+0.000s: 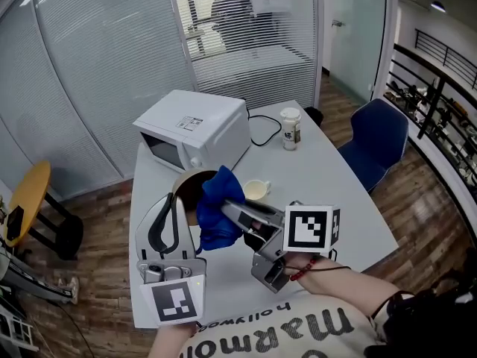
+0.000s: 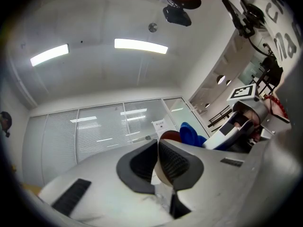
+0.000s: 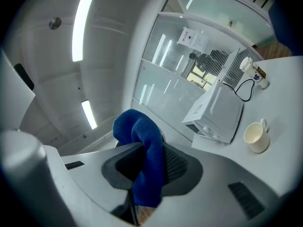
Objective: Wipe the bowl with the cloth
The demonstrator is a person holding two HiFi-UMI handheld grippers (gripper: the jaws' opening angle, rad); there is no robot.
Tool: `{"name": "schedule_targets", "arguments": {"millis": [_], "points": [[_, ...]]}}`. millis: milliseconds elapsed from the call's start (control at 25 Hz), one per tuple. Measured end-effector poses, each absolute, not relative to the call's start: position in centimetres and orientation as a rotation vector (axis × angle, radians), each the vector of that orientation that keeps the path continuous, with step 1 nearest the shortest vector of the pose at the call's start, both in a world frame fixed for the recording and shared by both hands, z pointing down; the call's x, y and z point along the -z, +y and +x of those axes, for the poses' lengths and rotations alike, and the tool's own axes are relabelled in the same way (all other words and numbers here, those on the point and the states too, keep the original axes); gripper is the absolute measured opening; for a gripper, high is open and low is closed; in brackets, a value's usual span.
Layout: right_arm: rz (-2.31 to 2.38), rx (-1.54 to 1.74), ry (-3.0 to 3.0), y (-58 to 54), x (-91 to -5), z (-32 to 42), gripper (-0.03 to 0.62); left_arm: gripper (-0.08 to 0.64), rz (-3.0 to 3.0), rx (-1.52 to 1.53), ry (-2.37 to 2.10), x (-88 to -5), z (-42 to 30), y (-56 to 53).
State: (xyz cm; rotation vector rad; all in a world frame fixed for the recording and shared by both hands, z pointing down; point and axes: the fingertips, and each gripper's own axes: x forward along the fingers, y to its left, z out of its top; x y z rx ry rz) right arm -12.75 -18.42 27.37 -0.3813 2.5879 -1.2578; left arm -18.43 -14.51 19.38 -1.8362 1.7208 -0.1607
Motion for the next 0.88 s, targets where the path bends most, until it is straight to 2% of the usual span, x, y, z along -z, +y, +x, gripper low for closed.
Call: {"name": "schedule_targets", "arguments": {"millis": [520, 880], "points": [[-0.260, 1.361, 2.598, -17.0, -28.1, -14.2, 0.100, 0.012, -1.894, 0.086, 1.826, -20.1, -20.3, -15.5], [-0.335, 0.980, 2.856, -17.5, -25.8, -14.5, 0.100, 0.011, -1.927, 0.101, 1.742, -20.1, -18.7, -15.8]]}}
